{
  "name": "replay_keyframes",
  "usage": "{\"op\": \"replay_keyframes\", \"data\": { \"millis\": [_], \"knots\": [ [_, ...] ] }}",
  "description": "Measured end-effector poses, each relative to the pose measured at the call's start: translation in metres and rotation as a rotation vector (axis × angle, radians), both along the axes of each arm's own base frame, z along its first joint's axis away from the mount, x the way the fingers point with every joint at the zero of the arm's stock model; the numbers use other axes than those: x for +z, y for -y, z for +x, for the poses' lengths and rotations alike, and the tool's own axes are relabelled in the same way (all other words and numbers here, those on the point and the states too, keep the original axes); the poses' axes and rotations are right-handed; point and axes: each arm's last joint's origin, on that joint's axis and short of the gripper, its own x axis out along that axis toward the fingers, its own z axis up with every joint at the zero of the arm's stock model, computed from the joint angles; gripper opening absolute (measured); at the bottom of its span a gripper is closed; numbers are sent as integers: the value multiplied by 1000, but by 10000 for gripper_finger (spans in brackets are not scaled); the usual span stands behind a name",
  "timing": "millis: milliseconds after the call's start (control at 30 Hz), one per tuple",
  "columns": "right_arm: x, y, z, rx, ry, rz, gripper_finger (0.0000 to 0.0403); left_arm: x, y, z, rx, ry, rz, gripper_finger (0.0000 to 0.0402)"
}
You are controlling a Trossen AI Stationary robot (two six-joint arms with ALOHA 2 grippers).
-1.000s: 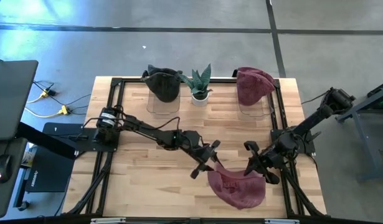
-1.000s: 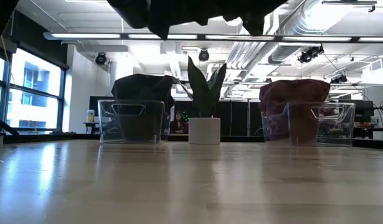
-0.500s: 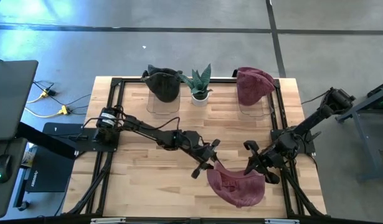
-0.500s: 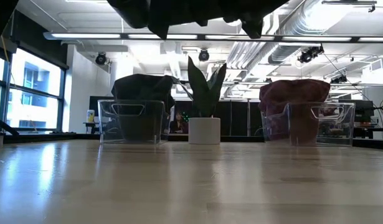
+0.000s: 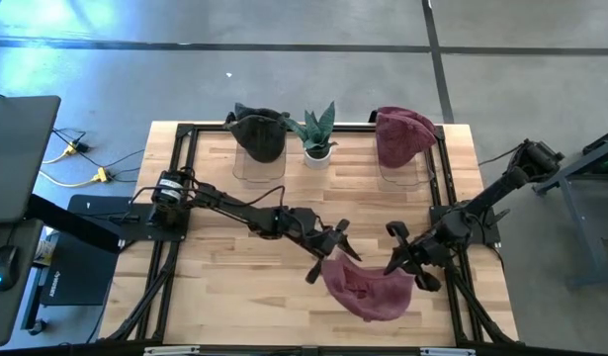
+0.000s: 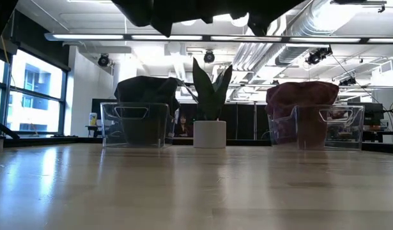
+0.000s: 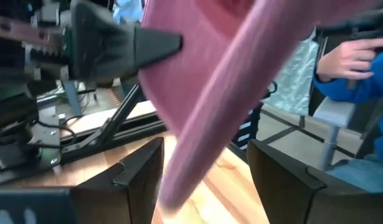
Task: Pick & Place hat
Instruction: Put the red cap into the right transparent bin
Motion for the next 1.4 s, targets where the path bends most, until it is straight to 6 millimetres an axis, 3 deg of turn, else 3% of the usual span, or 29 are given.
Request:
{"op": "replay_keyframes", "data": {
  "millis": [133,233,533,733,833,1000,1100,1300,1400],
  "knots": [
    [-1,0,0,-16,-14,-6,14,1,1,-1,-47,9,-4,224],
    [-2,0,1,-27,-23,-11,20,1,2,-1,-52,10,-5,199],
    [-8,1,2,-89,-111,19,22,-4,1,-1,-37,-39,-15,18],
    [-23,11,1,-312,-355,89,107,-10,-4,-4,96,-198,-23,8],
    [-33,19,-4,-460,-479,92,161,-19,-13,-5,194,-314,-9,6],
    [-43,29,-16,-558,-639,119,234,-28,-32,-14,276,-527,15,3],
    [-44,32,-22,-588,-734,132,251,-40,-43,-19,305,-653,32,3],
    [-28,29,-28,-609,-909,172,248,-57,-47,-32,374,-779,94,2],
    [-16,24,-29,-574,-903,164,241,-54,-50,-39,410,-799,108,2]
  ]
}}
